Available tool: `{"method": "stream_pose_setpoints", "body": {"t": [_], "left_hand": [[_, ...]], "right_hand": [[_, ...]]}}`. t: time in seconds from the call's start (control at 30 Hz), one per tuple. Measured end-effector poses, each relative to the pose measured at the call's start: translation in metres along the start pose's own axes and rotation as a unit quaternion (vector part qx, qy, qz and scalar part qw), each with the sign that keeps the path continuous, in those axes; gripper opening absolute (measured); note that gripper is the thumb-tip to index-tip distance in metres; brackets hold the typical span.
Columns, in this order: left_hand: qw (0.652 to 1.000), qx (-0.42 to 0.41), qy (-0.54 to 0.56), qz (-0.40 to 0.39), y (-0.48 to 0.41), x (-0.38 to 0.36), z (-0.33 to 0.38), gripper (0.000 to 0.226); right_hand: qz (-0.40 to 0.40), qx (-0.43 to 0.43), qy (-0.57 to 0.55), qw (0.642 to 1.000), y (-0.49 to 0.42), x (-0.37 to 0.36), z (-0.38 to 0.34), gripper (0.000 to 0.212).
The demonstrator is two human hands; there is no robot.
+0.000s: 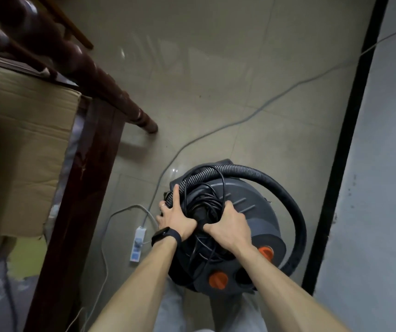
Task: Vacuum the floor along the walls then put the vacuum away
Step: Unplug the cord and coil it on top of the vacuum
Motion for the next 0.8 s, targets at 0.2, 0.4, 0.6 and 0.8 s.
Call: {"method": "stream_pose_setpoints", "body": {"t": [0.2,0.4,0.6,0.8], "left_hand": [[1.000,-0.008,0.010,-0.017,0.032,-0.005,0.046,0.108],[0.999,-0.038,0.010,0.018,0.076,0.012,0.145,0.105],[0.996,-0.067,0.039,0.040,0.078,0.083,0.235,0.094],[0.991,-0.116,0.064,0.032,0.028,0.162,0.313,0.092]], "right_hand": [[-0.017,-0.022,-0.021,0.999,0.001,0.054,0.024,0.043],[0.032,-0.009,-0.064,0.997,0.011,0.166,0.026,0.040],[0.092,0.031,-0.065,0.993,0.004,0.265,-0.041,0.040],[0.123,0.059,-0.041,0.990,-0.052,0.336,-0.131,0.035]]}}
Point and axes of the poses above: each hand's wrist, its own y-axis away from the middle knuckle, its own x-axis out of the back of the hand, z = x × y, the point moved 5 cm from there along -y, towards the middle knuckle, and after that the axes turned 1 degree about -y, right-handed, at the moved point
